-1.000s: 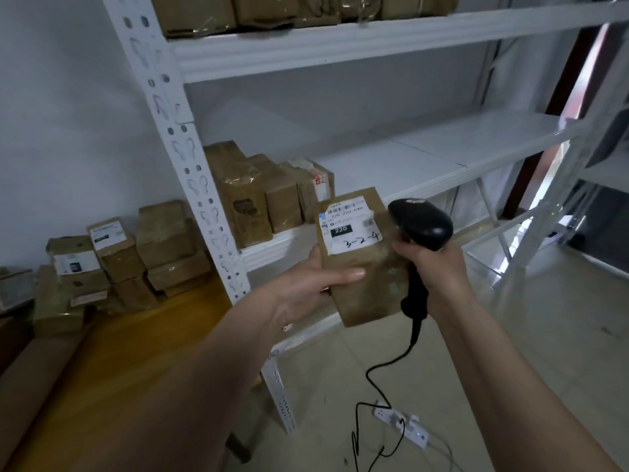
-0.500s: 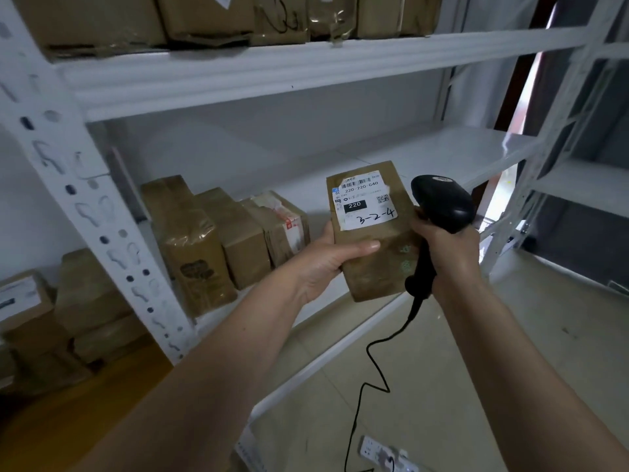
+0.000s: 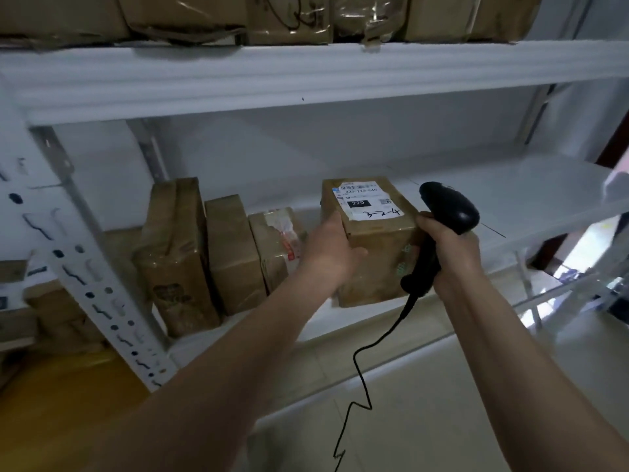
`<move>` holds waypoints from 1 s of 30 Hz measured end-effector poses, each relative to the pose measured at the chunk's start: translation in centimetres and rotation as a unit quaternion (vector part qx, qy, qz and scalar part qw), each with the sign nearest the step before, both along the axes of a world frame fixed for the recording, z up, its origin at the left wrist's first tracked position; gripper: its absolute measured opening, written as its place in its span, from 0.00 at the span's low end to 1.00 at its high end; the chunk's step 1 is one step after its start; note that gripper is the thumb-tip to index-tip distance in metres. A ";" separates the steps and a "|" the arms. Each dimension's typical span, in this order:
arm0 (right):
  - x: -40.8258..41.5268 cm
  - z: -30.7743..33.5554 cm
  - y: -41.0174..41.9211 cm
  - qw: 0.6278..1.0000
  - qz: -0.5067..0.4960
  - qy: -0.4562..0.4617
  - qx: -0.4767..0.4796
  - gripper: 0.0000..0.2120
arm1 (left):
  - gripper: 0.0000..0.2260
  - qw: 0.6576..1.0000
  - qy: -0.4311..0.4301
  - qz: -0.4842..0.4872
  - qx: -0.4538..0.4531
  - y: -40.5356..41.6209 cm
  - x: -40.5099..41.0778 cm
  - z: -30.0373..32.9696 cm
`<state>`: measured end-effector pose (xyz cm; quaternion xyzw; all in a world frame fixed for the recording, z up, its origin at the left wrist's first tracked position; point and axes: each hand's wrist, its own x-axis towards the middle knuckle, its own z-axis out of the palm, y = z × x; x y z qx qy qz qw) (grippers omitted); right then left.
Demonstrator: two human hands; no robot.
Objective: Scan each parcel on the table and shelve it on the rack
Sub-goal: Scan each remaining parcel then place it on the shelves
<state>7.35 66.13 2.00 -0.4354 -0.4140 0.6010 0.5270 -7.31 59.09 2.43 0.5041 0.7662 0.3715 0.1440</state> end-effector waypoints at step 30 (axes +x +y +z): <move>-4.1 0.0 1.4 0.995 0.037 -0.024 0.089 0.08 | 0.10 0.968 0.059 0.179 0.168 -2.8 -1.3 0.3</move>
